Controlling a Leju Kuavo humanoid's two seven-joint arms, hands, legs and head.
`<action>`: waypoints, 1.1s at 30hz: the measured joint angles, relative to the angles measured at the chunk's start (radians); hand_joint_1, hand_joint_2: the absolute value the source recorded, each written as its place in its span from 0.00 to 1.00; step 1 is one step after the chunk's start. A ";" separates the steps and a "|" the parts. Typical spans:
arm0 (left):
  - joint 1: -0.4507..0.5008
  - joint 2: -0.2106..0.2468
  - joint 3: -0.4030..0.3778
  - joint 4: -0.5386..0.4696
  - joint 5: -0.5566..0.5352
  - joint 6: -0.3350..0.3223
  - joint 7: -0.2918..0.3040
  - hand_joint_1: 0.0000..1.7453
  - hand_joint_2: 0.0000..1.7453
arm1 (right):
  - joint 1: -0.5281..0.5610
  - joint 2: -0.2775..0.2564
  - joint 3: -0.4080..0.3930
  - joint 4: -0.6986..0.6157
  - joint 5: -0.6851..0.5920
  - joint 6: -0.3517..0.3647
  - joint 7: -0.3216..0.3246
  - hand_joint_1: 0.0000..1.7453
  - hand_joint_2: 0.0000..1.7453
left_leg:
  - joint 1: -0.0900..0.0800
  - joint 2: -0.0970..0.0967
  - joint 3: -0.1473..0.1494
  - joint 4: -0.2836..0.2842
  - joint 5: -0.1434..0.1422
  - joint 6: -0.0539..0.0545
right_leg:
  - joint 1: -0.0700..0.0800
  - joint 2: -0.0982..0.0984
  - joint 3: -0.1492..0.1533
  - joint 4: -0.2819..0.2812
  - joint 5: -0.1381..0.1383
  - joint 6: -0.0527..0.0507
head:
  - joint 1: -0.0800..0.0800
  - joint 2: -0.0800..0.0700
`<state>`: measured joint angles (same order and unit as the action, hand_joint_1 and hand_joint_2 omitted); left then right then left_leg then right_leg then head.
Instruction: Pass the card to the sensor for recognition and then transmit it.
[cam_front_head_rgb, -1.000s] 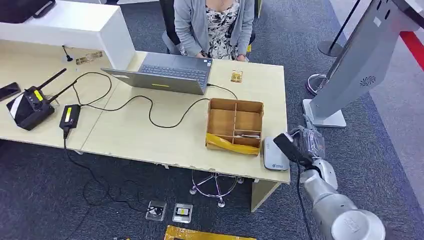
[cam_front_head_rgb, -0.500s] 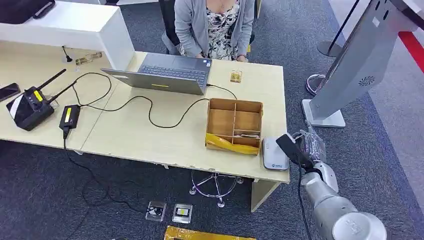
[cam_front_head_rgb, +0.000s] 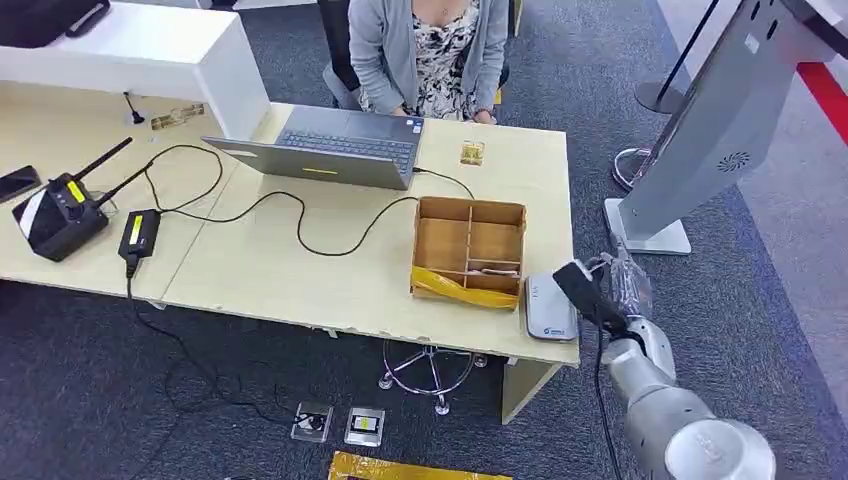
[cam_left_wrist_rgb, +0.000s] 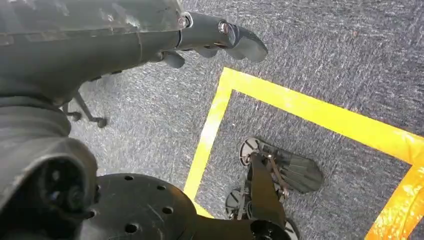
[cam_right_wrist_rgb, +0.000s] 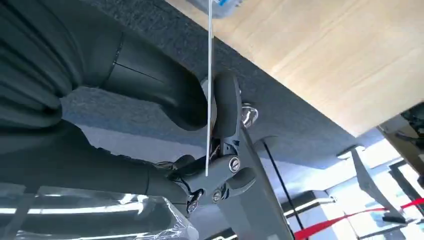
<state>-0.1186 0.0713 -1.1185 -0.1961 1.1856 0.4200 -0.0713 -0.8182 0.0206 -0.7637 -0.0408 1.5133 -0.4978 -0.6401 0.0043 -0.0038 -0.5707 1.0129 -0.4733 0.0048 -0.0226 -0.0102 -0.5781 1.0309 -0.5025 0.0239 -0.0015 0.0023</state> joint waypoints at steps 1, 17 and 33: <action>0.000 0.000 0.000 0.000 -0.001 -0.001 0.000 0.00 0.00 | -0.013 0.003 0.000 0.000 0.000 0.000 0.002 1.00 1.00 | 0.000 0.000 0.000 0.000 0.000 0.000 | 0.000 0.000 0.000 0.000 0.000 0.000 | 0.000 0.000; -0.026 -0.001 -0.001 0.000 -0.076 -0.040 0.007 0.00 0.00 | -0.218 0.064 0.135 -0.016 -0.008 0.004 0.258 1.00 1.00 | 0.000 0.000 0.002 0.000 0.000 0.000 | 0.000 0.000 0.000 0.000 0.000 -0.001 | 0.000 0.000; -0.121 -0.026 -0.011 -0.003 -0.179 -0.085 0.075 0.00 0.00 | -0.090 -0.027 1.115 -0.621 -0.867 0.182 0.802 1.00 1.00 | 0.001 0.019 -0.007 0.001 0.004 -0.002 | 0.002 0.019 -0.015 0.001 0.013 -0.003 | 0.001 0.000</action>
<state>-0.2398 0.0454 -1.1299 -0.1995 1.0067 0.3353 0.0038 -0.9078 -0.0069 0.3512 -0.6615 0.6459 -0.3162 0.1621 0.0055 0.0155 -0.5778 1.0139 -0.4692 0.0025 -0.0211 0.0092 -0.5932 1.0316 -0.4900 0.0209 -0.0008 0.0023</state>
